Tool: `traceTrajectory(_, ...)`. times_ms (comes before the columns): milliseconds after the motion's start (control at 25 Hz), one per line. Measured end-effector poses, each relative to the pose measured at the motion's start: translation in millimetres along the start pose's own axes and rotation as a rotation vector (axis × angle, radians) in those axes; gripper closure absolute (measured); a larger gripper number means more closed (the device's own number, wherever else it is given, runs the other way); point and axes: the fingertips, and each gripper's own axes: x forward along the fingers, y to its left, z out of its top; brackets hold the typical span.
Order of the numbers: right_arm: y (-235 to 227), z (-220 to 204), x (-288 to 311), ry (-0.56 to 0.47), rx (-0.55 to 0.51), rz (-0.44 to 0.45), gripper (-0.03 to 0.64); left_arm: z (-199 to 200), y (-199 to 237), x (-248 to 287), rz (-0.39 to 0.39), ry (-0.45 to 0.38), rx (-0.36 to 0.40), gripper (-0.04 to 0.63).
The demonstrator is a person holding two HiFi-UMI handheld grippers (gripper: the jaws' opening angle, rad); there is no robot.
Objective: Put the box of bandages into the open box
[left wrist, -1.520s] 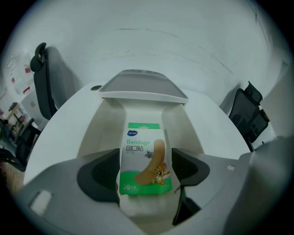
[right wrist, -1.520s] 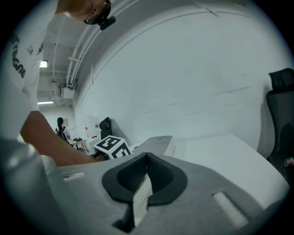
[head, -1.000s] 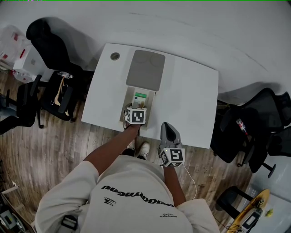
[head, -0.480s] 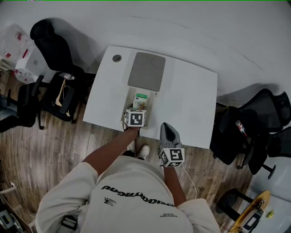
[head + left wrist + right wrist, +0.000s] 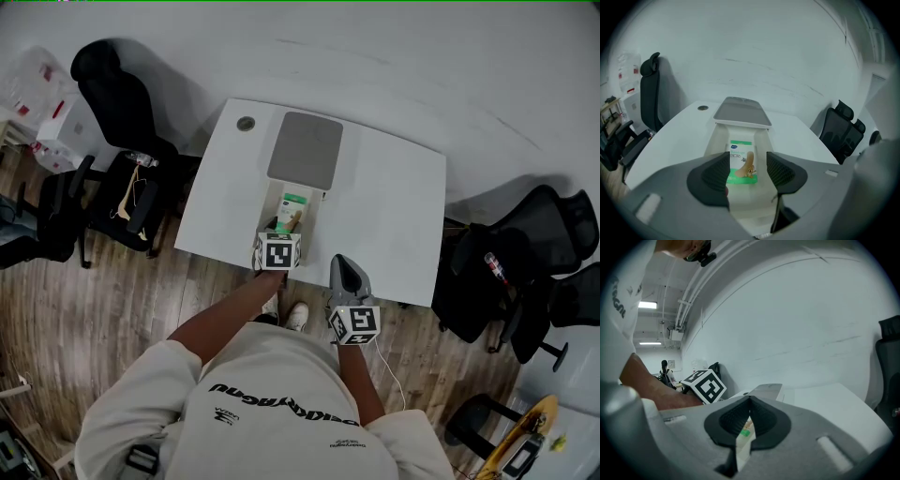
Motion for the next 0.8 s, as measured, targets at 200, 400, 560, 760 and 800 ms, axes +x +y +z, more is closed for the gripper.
traceTrajectory(200, 6.1, 1.4, -4.9, -0.006, -0.005, 0.006, 0.617, 8.8, -4.7, -18.9, -0.042, -0.081, 0.001, 0.371)
traceTrajectory(400, 10.1, 3.4, -9.7, -0.011, -0.016, 0.007, 0.617, 9.7, -3.3, -36.5, -0.066, -0.136, 0.008, 0.399)
traceTrajectory(560, 11.7, 6.3, -15.1, -0.019, -0.016, 0.01, 0.617, 12.7, -5.0, -55.6, -0.089, -0.19, -0.011, 0.437)
traceTrajectory(760, 14.5, 6.4, -18.1, -0.026, -0.006, 0.025, 0.617, 15.7, -11.1, -76.6, -0.121, -0.237, -0.011, 0.466)
traceTrajectory(800, 15.0, 6.4, -18.8, -0.027, -0.007, 0.027, 0.617, 15.7, -11.9, -79.7, -0.123, -0.243, -0.007, 0.471)
